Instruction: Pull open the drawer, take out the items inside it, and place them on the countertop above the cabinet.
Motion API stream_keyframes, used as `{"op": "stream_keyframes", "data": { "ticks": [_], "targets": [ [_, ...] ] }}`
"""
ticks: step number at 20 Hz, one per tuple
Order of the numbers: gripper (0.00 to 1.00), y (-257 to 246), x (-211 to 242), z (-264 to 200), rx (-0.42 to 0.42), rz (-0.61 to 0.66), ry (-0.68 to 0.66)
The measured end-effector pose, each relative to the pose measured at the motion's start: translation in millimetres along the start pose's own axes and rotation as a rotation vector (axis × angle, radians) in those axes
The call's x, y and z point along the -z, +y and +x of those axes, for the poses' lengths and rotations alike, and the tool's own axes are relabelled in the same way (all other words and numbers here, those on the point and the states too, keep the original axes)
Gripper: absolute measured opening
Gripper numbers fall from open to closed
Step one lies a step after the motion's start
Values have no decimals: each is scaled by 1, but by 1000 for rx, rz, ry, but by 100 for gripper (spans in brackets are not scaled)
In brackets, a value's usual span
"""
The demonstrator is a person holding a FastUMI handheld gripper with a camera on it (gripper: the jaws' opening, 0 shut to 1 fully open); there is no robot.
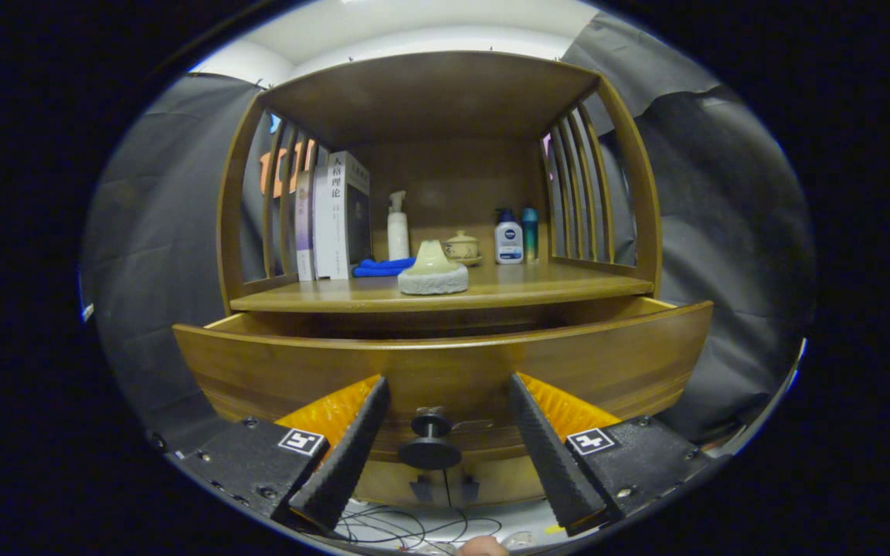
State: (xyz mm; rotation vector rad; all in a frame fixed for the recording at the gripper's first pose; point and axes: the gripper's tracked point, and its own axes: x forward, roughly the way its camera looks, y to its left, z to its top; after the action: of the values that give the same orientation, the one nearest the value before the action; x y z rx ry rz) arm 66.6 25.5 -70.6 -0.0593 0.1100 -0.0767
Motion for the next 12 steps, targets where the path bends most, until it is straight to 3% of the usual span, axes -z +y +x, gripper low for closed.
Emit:
{"op": "stream_keyframes", "data": {
  "ticks": [12],
  "targets": [
    [99,1,-7,44,3,-3,11]
  ]
}}
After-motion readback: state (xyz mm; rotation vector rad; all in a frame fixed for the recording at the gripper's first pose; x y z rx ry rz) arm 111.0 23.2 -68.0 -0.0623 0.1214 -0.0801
